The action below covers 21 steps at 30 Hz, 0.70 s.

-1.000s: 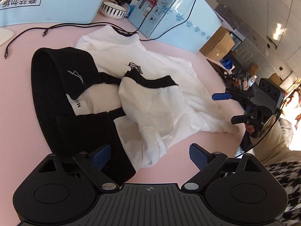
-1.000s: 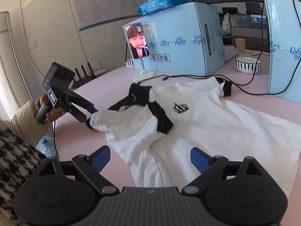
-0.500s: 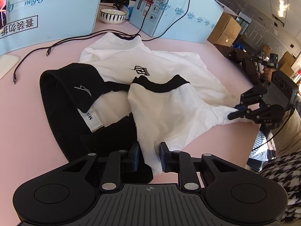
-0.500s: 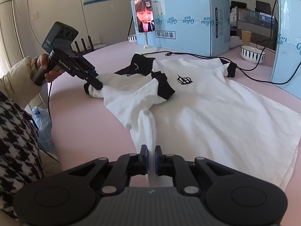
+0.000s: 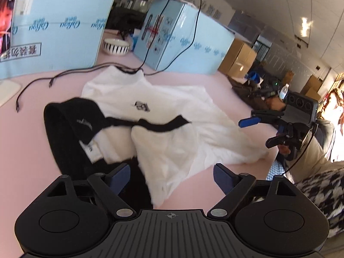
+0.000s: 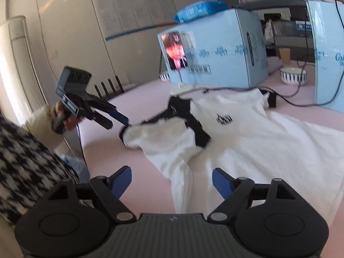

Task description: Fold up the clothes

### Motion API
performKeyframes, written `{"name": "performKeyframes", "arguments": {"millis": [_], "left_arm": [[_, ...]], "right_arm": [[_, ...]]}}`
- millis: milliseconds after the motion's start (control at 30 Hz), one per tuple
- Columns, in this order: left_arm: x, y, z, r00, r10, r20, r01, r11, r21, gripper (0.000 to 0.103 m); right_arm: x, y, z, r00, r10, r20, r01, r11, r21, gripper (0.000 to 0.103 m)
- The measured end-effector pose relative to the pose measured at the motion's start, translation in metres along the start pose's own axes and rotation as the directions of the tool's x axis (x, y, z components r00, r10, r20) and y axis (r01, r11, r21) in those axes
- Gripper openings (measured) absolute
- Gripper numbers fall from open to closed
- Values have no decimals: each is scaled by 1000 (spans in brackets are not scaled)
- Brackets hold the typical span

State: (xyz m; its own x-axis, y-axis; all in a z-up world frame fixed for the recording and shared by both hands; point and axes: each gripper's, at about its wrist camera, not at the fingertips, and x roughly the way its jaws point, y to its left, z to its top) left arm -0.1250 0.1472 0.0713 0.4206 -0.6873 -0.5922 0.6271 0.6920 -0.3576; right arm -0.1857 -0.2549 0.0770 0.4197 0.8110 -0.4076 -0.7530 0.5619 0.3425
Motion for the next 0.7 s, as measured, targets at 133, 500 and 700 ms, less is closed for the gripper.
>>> {"name": "performKeyframes", "arguments": {"millis": [133,500,700], "left_arm": [[47,7,1,995,34,-91,-39,998,-49,86],[43,40,-10,992,-13,-124,-14,977,-213,25],[30,41,-8,989,-18,-148,-21,967,-256,38]], "right_arm": [[67,-30,24,986,-116,-119,135,977,167,75],[100,-31,3,973,-5,-230,59,972,227,9],[90,-27,3,963,-49,-266,116,963,242,39]]}}
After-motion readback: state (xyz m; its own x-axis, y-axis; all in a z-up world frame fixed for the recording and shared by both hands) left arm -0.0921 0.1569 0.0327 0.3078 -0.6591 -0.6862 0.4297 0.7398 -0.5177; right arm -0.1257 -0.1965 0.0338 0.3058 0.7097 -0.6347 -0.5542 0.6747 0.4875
